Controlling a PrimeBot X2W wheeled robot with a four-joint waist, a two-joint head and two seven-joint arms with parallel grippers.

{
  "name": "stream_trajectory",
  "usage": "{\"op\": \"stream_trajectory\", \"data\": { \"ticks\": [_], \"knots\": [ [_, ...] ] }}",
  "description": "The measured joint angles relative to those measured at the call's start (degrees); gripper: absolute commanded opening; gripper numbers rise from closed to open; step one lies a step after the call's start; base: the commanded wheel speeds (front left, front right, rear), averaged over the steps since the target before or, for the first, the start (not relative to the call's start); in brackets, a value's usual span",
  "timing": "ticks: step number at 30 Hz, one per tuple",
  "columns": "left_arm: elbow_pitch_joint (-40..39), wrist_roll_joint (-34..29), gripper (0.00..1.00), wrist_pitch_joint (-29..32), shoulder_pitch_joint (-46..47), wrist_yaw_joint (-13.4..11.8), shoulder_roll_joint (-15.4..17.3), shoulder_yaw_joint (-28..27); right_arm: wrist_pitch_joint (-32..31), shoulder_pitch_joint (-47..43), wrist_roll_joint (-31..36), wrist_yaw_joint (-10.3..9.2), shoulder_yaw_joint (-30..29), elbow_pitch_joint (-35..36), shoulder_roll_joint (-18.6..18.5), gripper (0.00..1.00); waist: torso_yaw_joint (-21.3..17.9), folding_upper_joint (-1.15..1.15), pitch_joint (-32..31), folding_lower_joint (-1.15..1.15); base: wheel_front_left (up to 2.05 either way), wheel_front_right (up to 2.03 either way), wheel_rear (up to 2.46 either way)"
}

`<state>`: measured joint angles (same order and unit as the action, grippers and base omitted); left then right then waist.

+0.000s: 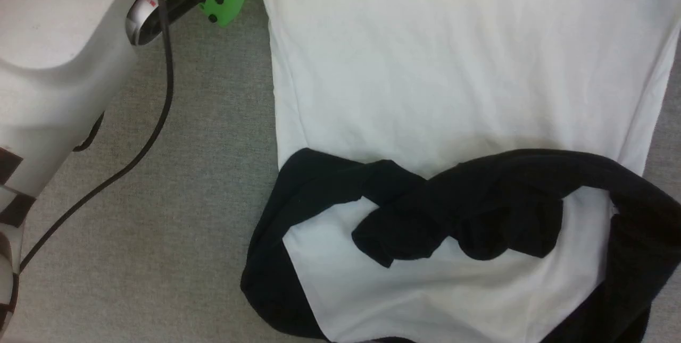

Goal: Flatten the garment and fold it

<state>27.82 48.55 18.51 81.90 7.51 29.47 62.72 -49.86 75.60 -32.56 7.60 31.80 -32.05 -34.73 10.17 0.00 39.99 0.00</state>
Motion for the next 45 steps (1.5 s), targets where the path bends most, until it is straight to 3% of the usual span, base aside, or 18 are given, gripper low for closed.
{"op": "stream_trajectory", "data": {
  "ticks": [14,19,24,28,37,41,45],
  "knots": [
    [9.12,1.10,0.00,-12.25,-4.12,0.00,0.25,0.97,30.15,-6.31,-0.24,-0.01,0.69,-2.90,2.40,0.00,-3.54,0.00,-9.31,0.00,0.00,0.00,0.00],
    [7.84,0.29,0.00,-16.24,-8.80,-0.79,0.93,1.94,40.50,-11.94,0.24,-0.01,0.71,-2.04,1.42,0.00,-4.25,0.00,-14.18,0.00,0.00,0.00,0.00],
    [1.40,0.11,0.00,-18.66,-16.44,-3.53,4.50,3.19,48.92,-21.32,0.87,-0.01,-0.38,1.67,1.07,0.00,-4.69,0.00,-19.66,0.00,0.00,0.00,0.00],
    [-5.86,0.58,0.00,-18.75,-23.71,-6.67,8.87,4.34,50.98,-30.67,0.86,-0.01,-0.65,7.08,0.07,0.00,-4.97,0.00,-23.86,0.00,0.00,0.00,0.00],
    [-24.12,3.92,0.00,-18.75,-38.96,-16.73,19.23,6.17,50.04,-52.64,1.48,-0.01,-5.43,20.68,-2.52,0.00,-5.80,0.00,-32.43,-0.01,0.00,0.00,0.00],
    [-29.31,4.55,0.00,-18.47,-44.41,-19.71,21.11,7.48,48.73,-61.78,1.62,-0.01,-8.78,25.12,-2.45,0.00,-6.08,0.00,-34.83,-0.01,0.00,0.00,0.00],
    [-30.42,5.02,0.00,-17.57,-48.45,-20.37,20.90,8.77,47.20,-69.62,1.90,-0.01,-10.68,27.00,-1.59,0.00,-5.99,0.00,-35.61,-0.01,0.00,0.00,0.00]
  ]
}}
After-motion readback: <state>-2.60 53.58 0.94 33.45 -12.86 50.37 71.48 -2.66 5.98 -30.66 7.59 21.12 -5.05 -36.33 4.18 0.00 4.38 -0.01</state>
